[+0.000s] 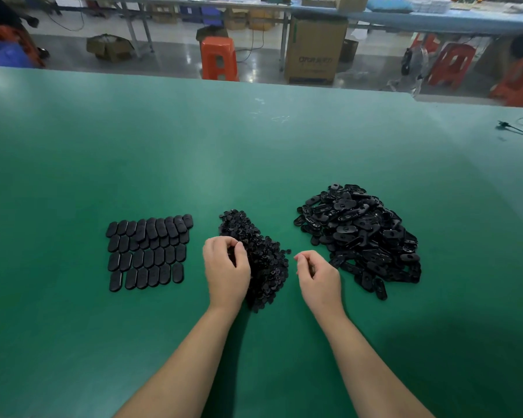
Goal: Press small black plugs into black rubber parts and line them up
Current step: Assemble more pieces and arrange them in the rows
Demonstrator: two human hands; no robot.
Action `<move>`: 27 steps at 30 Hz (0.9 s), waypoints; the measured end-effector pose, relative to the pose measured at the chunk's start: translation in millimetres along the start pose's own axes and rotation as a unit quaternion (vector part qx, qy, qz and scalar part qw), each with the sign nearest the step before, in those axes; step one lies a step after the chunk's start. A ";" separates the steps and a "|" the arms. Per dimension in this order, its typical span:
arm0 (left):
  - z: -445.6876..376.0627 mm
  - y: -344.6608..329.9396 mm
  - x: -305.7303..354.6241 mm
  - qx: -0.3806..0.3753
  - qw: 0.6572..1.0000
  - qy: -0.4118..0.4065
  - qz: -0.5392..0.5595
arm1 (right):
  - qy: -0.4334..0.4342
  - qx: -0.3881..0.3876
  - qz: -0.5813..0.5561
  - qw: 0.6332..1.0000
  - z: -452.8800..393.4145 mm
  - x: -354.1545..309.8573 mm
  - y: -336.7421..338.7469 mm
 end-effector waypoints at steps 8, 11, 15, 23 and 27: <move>-2.7 2.2 -9.5 -0.009 0.999 0.047 -0.001 | 0.034 -0.014 0.091 0.995 -0.1 -3.6 11.5; -4.2 3.2 -12.2 0.000 0.998 0.060 0.007 | 0.078 -0.009 0.310 0.947 -7.1 -0.5 34.2; -5.3 3.0 -12.4 0.012 0.997 0.071 0.019 | 0.035 -0.078 0.446 0.891 -25.4 13.4 67.3; -6.0 2.3 -14.5 0.014 0.996 0.080 0.043 | 0.058 -0.127 0.464 0.875 -39.3 13.1 87.7; -5.3 1.8 -13.1 0.010 0.995 0.085 0.047 | 0.090 -0.107 0.428 0.893 -38.2 0.6 85.5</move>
Point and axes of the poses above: each hand's wrist, its own z-axis away from the middle knuckle, its own y-axis out of the back of the hand, x = y × z, the point moved 2 cm from there along -z, towards the middle knuckle, and after that the axes turned 4 degrees about -x, right-handed, at the moved point
